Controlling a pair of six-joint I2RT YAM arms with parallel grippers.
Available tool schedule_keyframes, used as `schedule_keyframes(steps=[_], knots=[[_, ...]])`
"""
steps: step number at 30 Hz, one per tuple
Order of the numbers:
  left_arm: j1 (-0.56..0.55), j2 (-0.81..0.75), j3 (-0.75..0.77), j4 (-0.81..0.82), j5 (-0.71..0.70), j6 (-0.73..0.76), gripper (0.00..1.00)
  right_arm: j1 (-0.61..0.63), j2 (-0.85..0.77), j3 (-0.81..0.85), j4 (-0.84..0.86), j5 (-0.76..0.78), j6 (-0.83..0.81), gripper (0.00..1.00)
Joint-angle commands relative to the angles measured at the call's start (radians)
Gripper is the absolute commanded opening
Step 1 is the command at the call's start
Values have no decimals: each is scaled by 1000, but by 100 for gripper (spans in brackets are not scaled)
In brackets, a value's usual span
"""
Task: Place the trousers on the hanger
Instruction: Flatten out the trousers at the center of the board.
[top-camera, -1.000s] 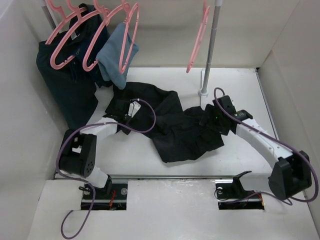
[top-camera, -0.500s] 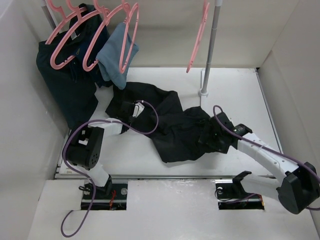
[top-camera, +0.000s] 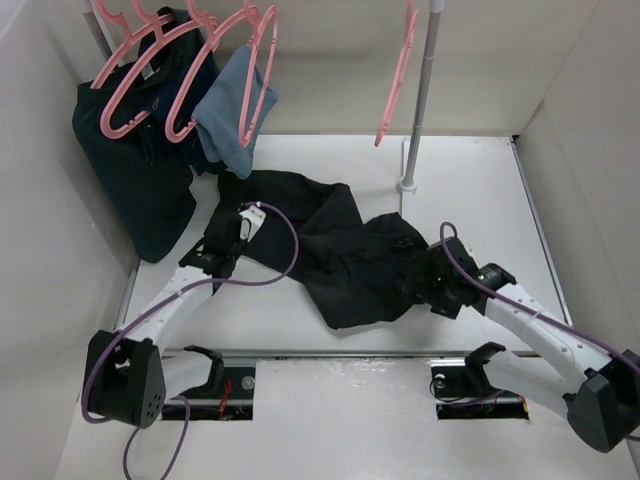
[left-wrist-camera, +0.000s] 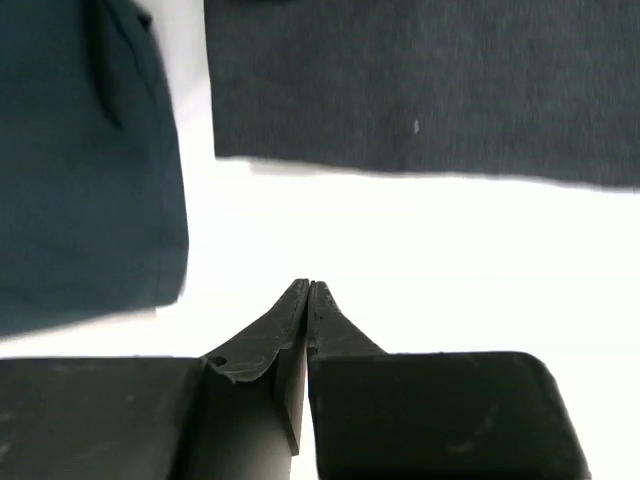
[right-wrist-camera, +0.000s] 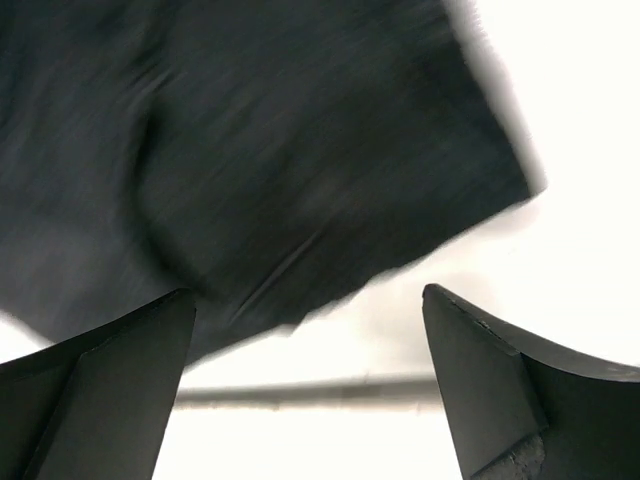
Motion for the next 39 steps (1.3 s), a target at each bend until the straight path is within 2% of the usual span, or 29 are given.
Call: schedule_keyframes(steps=[1,4,6,7,8,9,11,12,14,16,19,22,23,24,25,27,28,31,34,36,39], knots=[[-1,-58,-44,-135,-8,-34,0,-91,20,-103,183,-7,25,100],[-1,-89,-62,-135,-8,-43,0,-157,40,-137,380,-21,-27,98],[-1,-89,-73,-135,27,-2,0,-171,40,-117,435,-9,-55,86],[-1,-78,-73,-135,41,8,5,-171,49,-98,454,-9,-100,43],[-1,-67,-64,-124,50,8,39,-180,49,-74,454,11,-124,15],[-1,-54,-44,-104,61,8,50,-180,49,-2,436,61,-141,0],[-36,8,-12,-92,73,8,65,-180,5,85,330,126,-205,0],[-50,32,16,-71,84,8,71,-180,-15,131,289,205,-217,0],[-82,113,28,-29,84,32,75,-200,-79,272,165,287,-230,0],[-108,176,37,53,43,61,79,-249,-118,378,120,330,-248,0],[-166,313,47,153,-5,133,82,-304,-141,445,74,342,-280,0],[-211,432,60,186,5,164,83,-364,-130,483,35,333,-280,0],[-220,459,73,186,33,173,83,-373,-121,494,35,322,-280,0],[-232,503,73,186,33,173,77,-389,-121,504,35,322,-290,0],[-232,517,73,211,7,183,64,-389,-111,514,35,342,-290,0],[-220,528,93,190,27,193,26,-398,-98,546,26,394,-303,0],[-200,538,105,181,39,181,2,-398,-78,557,26,411,-322,0],[-185,526,90,169,78,152,0,-427,-11,589,26,470,-343,0],[-156,470,58,169,-11,105,0,-476,52,619,38,430,-380,0],[-67,350,73,109,-28,92,0,-507,110,653,52,375,-399,0],[82,163,201,-62,-18,132,0,-570,159,744,98,303,-437,0]])
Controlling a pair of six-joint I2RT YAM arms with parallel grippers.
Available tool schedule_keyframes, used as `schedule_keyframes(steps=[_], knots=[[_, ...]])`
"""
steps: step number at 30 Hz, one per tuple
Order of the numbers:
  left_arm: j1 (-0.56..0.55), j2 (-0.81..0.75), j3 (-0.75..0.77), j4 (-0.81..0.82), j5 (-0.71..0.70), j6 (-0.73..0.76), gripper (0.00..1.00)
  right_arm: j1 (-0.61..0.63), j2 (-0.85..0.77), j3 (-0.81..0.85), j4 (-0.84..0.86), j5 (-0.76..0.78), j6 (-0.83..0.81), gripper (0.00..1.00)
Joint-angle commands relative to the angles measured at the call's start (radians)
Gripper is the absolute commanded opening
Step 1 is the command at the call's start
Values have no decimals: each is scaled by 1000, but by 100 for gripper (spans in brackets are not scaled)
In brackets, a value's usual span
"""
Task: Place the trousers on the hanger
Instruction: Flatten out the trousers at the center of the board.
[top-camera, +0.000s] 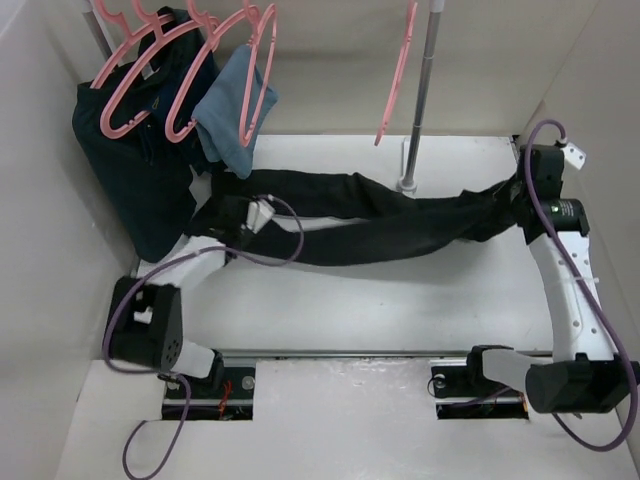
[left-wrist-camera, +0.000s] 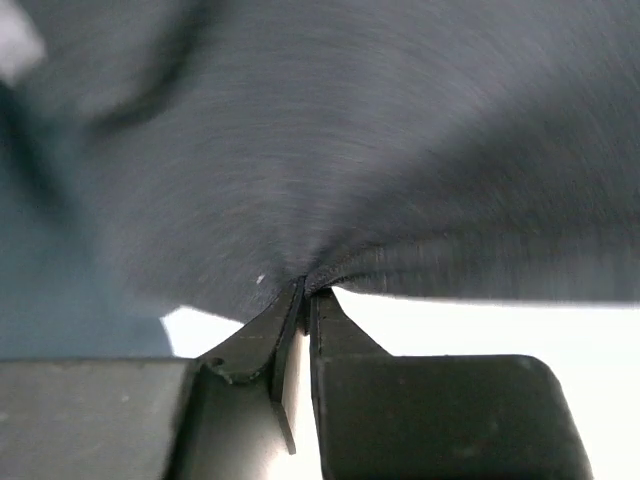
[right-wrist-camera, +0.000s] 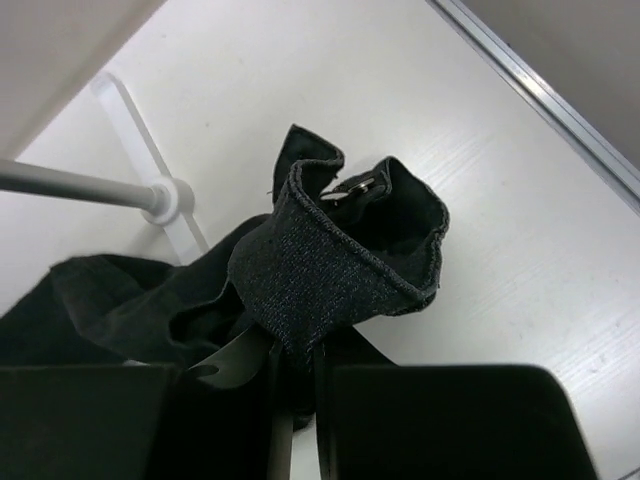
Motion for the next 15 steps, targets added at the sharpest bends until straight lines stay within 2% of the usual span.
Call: schedule_keyframes(steps=[1,4,7,10,14,15], knots=[[144,-214,183,-233,-55,15,0,-73,15,141,106,-44,-58,0],[168,-317,294,-329,-113,73,0,-94,41,220,116,-58,-79,0],[168,-394,341,-421,-126,115,0,-103,21,185,125,-107,-79,0],[146,-459,260,-505,-75,125,0,-103,-41,45,139,-144,-56,0],[84,-506,62,-631,37,135,0,-140,-138,-139,148,-153,-3,0],[70,-506,1,-701,100,135,21,-163,-155,-169,148,-162,10,0]])
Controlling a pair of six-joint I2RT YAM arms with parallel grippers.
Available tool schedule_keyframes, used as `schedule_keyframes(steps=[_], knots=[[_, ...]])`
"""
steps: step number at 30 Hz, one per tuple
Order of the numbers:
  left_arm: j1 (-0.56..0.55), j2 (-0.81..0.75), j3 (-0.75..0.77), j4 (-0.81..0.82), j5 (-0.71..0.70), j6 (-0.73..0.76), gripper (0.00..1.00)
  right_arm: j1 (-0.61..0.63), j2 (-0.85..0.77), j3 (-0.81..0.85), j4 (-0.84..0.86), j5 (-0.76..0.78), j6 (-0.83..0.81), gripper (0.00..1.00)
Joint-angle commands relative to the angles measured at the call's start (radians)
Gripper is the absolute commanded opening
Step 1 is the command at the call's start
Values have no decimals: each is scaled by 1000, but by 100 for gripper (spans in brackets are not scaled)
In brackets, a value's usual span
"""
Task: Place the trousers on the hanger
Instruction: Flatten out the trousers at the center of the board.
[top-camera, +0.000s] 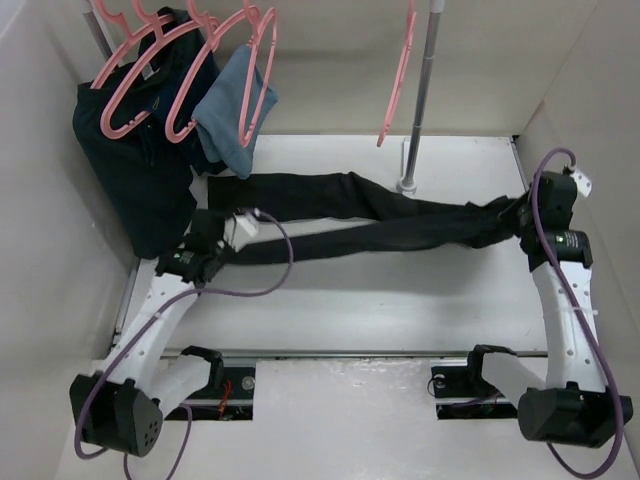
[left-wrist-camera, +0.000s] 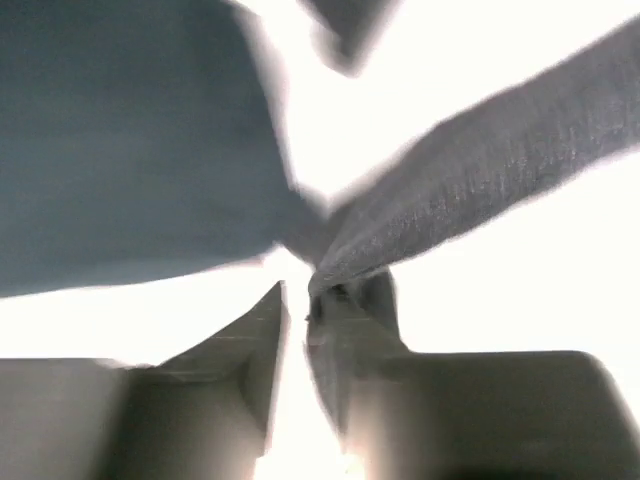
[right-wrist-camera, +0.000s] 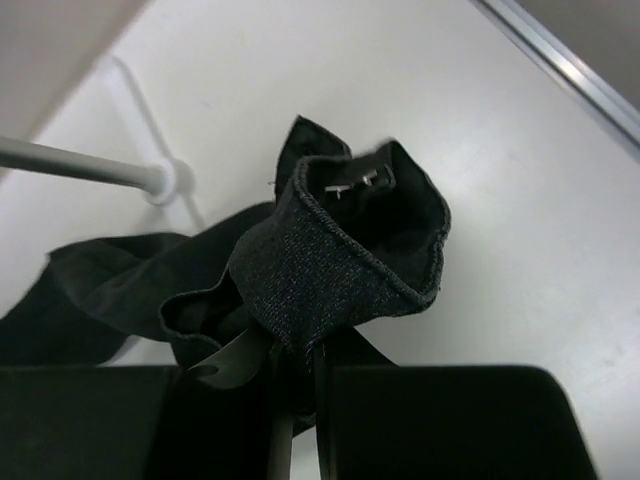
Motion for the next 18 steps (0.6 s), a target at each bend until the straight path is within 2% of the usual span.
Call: schedule_keyframes(steps=[1,4,5,7,8,11,14,18], knots=[[-46,23,-157,-300,128,26,37,-60,-78,-122,58,2,50,0],[-68,23,-214,-418,190,26,60,-105,-128,-181,58,2,73,0],[-68,23,-225,-418,190,26,62,-116,-138,-202,58,2,82,0],[-68,10,-275,-382,85,2,67,-137,-138,-203,67,2,83,0],[-68,0,-297,-353,42,2,75,-157,-138,-212,67,2,83,0],[-48,-13,-399,-227,-75,-10,86,-166,-125,-212,77,-7,92,0],[12,14,-525,-39,-185,31,90,-176,-104,-212,87,-27,92,0],[81,122,-635,157,-201,66,88,-196,-86,-212,98,-47,92,0]])
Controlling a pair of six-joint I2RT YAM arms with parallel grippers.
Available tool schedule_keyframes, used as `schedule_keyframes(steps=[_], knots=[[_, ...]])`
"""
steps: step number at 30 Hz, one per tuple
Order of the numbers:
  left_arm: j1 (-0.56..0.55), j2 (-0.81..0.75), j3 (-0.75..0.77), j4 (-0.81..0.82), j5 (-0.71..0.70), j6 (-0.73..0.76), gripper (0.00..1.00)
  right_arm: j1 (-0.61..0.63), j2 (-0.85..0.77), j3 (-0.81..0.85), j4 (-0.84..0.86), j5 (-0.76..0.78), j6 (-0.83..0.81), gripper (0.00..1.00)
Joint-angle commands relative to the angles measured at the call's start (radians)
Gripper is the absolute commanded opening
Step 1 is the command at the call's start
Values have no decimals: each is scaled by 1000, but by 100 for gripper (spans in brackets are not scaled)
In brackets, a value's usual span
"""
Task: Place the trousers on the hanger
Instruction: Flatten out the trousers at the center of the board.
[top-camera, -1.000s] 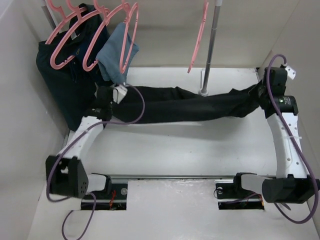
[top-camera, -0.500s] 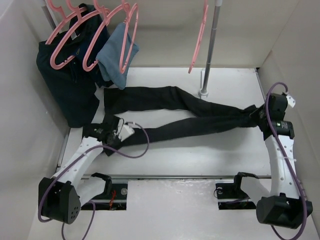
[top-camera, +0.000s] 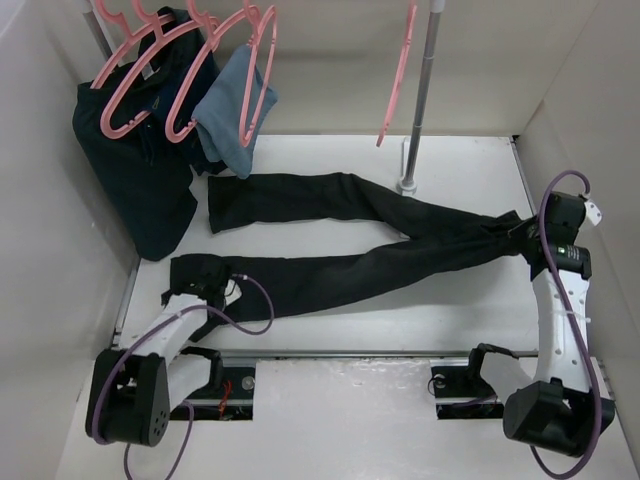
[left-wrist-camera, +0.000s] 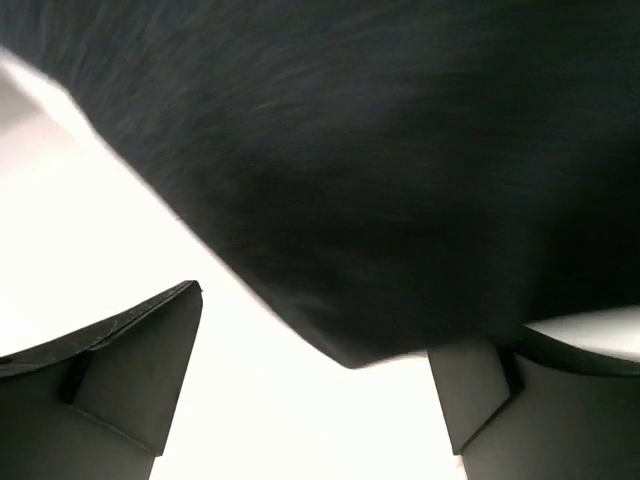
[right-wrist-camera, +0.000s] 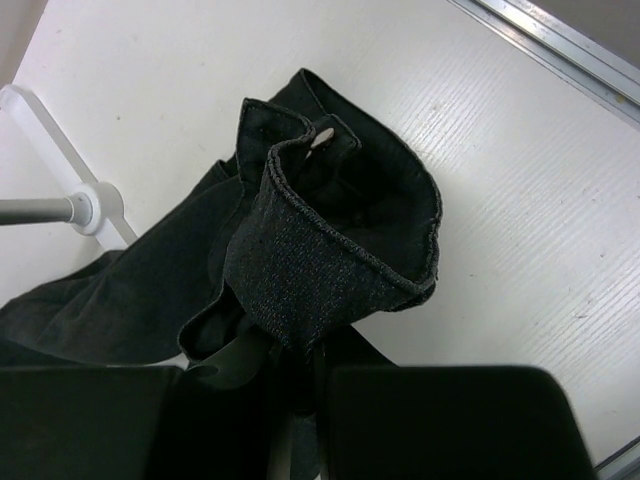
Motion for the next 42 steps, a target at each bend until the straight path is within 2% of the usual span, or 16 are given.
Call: schedule_keyframes(steps=[1,2,3,4,5,12,14,15,16,18,19,20,23,29,34,42], knots=[[54,119,-128,282,15,6,82,-35,-3,14,94,-18,14,0],[80,142,-139,327,3,6,67,-44,-3,0,94,-18,14,0],[91,163,-139,394,-34,-7,17,-53,-3,0,103,-30,14,0],[118,192,-126,418,-57,-36,0,-65,-3,0,103,-31,14,0],[134,193,-107,428,-76,-37,0,-65,-3,0,103,-40,14,0],[206,3,123,208,-54,46,0,-84,-122,-10,-35,172,124,1],[206,-23,123,83,-10,97,0,-84,-175,-70,-83,265,199,8],[206,-43,112,56,1,97,1,-84,-207,-90,-136,284,280,16],[206,-44,94,33,1,112,5,-84,-221,-110,-159,295,320,39],[206,-54,25,-13,-42,137,19,-84,-253,-160,-192,304,380,66],[206,-66,1,-24,-62,146,29,-84,-291,-170,-202,316,397,92],[206,-67,-22,-33,-97,155,53,-84,-308,-170,-202,325,408,100],[206,-76,-52,-85,-119,186,69,-84,-336,-142,-212,393,393,100],[206,-15,287,-84,-5,132,89,-53,-292,-58,14,349,70,100],[120,198,525,-56,162,-80,86,-53,-53,-26,133,60,-102,100],[-99,539,574,302,35,-231,81,-53,466,340,35,-149,-205,100]])
